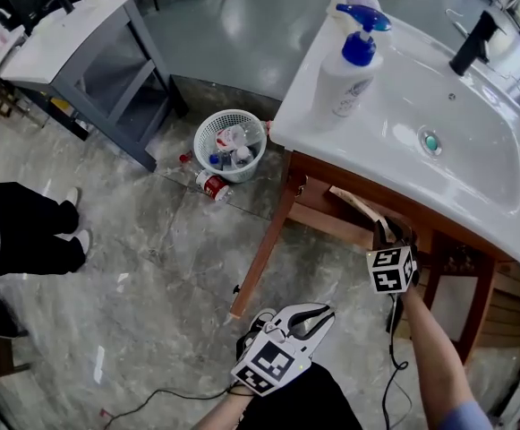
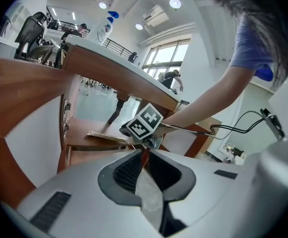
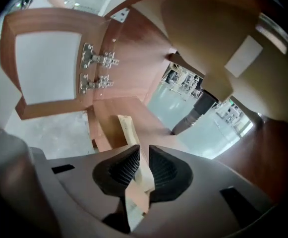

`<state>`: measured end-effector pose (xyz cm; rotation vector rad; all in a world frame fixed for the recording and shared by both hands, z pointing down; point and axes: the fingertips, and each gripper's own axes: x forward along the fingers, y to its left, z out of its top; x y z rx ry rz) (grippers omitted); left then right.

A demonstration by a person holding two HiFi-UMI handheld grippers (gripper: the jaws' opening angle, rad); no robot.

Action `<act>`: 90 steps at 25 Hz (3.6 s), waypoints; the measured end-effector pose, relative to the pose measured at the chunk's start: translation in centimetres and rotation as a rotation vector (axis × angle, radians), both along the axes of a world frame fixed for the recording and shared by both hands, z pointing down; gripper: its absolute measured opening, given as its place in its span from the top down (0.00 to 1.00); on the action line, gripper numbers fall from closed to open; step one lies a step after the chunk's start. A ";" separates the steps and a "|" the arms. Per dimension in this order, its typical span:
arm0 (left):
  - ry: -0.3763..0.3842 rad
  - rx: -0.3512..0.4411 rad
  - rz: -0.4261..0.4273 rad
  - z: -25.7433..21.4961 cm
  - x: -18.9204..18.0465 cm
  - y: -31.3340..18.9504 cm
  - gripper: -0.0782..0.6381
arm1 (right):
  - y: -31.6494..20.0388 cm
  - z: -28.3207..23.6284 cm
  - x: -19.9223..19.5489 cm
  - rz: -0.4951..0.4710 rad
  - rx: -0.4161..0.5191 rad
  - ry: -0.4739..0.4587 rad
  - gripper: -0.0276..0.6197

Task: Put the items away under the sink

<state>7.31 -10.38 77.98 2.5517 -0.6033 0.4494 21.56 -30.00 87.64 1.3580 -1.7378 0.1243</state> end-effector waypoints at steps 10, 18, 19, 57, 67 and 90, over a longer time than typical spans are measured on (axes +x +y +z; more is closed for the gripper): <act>-0.008 -0.015 0.014 -4.1 0.5 1.5 0.82 | 4.6 -4.3 -1.9 0.034 -0.023 -0.293 0.93; -0.016 -0.012 0.008 -7.5 0.9 2.1 0.82 | 8.5 -7.0 -1.4 0.161 -0.149 -0.476 0.94; -0.017 -0.011 0.005 -7.8 0.8 2.1 0.82 | 8.8 -7.5 -1.3 0.189 -0.155 -0.526 0.94; -0.007 0.017 -0.132 -24.5 -1.3 6.3 0.82 | 21.8 -30.0 -3.7 0.146 -0.126 -0.879 0.94; -0.026 0.055 -0.105 -26.6 0.6 9.6 0.82 | 23.9 -32.2 -0.1 0.190 -0.039 -0.833 0.94; -0.026 0.094 -0.080 -31.5 -7.4 16.4 0.82 | 30.8 -40.8 -9.6 0.117 0.068 -0.908 0.94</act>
